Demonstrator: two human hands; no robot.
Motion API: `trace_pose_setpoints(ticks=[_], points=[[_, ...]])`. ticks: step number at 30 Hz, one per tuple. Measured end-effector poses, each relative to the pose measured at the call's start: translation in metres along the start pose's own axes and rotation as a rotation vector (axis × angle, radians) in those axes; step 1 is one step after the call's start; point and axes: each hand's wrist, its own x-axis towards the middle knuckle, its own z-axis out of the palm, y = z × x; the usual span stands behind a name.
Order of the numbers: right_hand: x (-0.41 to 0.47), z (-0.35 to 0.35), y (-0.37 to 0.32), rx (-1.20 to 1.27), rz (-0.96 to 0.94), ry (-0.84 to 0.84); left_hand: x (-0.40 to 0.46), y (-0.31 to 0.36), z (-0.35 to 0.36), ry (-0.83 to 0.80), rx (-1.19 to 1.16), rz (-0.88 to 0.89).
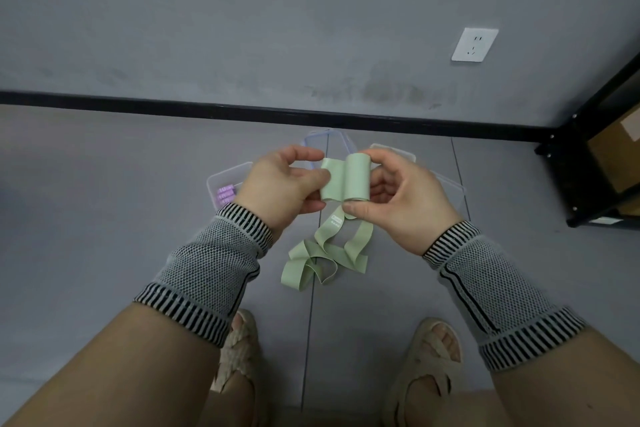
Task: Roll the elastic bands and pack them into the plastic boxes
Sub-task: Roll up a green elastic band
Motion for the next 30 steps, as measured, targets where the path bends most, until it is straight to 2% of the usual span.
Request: trace_pose_setpoints(ticks=[4,7,9,10,13,15,17,22,24,27,30], points=[[0.001,0.002,-0.001,0.008,0.032,0.001,0.001,0.000,-0.001,0.006,0.029,0.013],[0.000,-0.003,-0.004,0.287,0.093,-0.025,0.001,0.002,-0.005,0.001,0.015,0.012],[-0.001,-0.006,-0.004,0.377,0.125,-0.044,0.000,0.003,-0.005,-0.015,0.019,0.016],[-0.001,-0.005,-0.004,0.329,0.136,-0.043,0.000,0.003,-0.004,-0.019,0.024,0.014],[0.000,-0.001,0.000,-0.092,0.090,-0.028,-0.001,0.001,0.003,-0.013,0.111,0.025],[0.001,0.003,-0.001,-0.274,0.038,-0.013,-0.001,-0.001,0.007,0.012,0.227,0.063],[0.000,0.003,-0.002,-0.350,-0.011,-0.013,-0.002,-0.004,0.011,0.032,0.317,0.108],[-0.001,0.005,-0.001,-0.512,-0.092,-0.045,-0.001,-0.008,0.018,0.007,0.367,0.104],[-0.001,0.005,-0.003,-0.381,-0.071,-0.037,-0.001,-0.006,0.017,0.018,0.244,0.052],[-0.003,0.002,-0.007,0.039,0.078,0.025,0.000,-0.004,0.015,0.028,-0.074,-0.037],[-0.003,0.008,-0.006,0.160,0.159,0.127,-0.002,-0.002,0.016,-0.022,-0.285,-0.054]])
